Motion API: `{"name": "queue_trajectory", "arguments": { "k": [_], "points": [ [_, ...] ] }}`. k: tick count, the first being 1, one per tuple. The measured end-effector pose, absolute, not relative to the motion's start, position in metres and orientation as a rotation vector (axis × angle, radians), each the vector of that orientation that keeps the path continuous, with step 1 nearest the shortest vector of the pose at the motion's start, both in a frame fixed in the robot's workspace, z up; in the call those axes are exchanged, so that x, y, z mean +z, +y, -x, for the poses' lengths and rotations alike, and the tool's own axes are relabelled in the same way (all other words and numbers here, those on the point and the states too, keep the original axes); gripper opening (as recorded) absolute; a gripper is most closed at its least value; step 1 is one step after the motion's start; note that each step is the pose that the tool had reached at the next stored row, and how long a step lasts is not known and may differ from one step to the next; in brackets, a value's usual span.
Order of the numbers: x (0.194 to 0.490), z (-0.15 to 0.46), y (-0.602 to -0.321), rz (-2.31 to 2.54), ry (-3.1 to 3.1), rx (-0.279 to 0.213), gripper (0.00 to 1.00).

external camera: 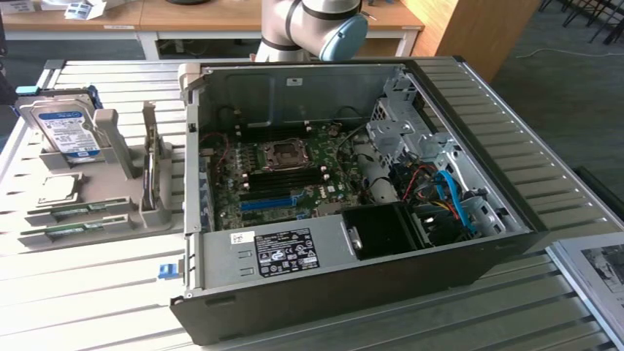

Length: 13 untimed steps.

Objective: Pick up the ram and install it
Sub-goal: 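Pick up the ram and move it above insertion slot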

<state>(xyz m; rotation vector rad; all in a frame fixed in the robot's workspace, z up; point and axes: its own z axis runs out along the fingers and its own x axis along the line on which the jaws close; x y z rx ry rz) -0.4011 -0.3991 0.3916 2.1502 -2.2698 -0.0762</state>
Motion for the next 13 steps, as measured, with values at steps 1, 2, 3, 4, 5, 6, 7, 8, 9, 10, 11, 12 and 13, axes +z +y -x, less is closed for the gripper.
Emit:
{"name": "queue_trajectory", "arguments": {
  "k": [1,2,3,4,5,6,7,8,9,10,11,12,13],
  "points": [
    [0.3916,0.4011,-0.3991,-2.151,-2.269,-0.076,0.1],
    [0.3916,0.4011,-0.3991,-2.152,-2.268,-0.076,0.1],
    [0.3915,0.401,-0.3991,-2.155,-2.265,-0.076,0.1],
    [0.3915,0.401,-0.3991,-2.16,-2.26,-0.076,0.1],
    [0.3916,0.401,-0.3991,-2.167,-2.253,-0.076,0.1],
    [0.3916,0.4009,-0.3991,-2.174,-2.247,-0.076,0.1],
    [0.3915,0.4009,-0.3991,-2.179,-2.242,-0.076,0.1],
    [0.3915,0.401,-0.3991,-2.179,-2.241,-0.076,0.1],
    [0.3916,0.401,-0.3991,-2.179,-2.241,-0.076,0.1],
    [0.3916,0.4009,-0.3991,-2.179,-2.241,-0.076,0.1],
    [0.3915,0.4009,-0.3991,-2.179,-2.241,-0.076,0.1],
    [0.3916,0.4009,-0.3991,-2.179,-2.241,-0.076,0.1],
    [0.3916,0.4009,-0.3991,-2.179,-2.241,-0.076,0.1]
  ]
}}
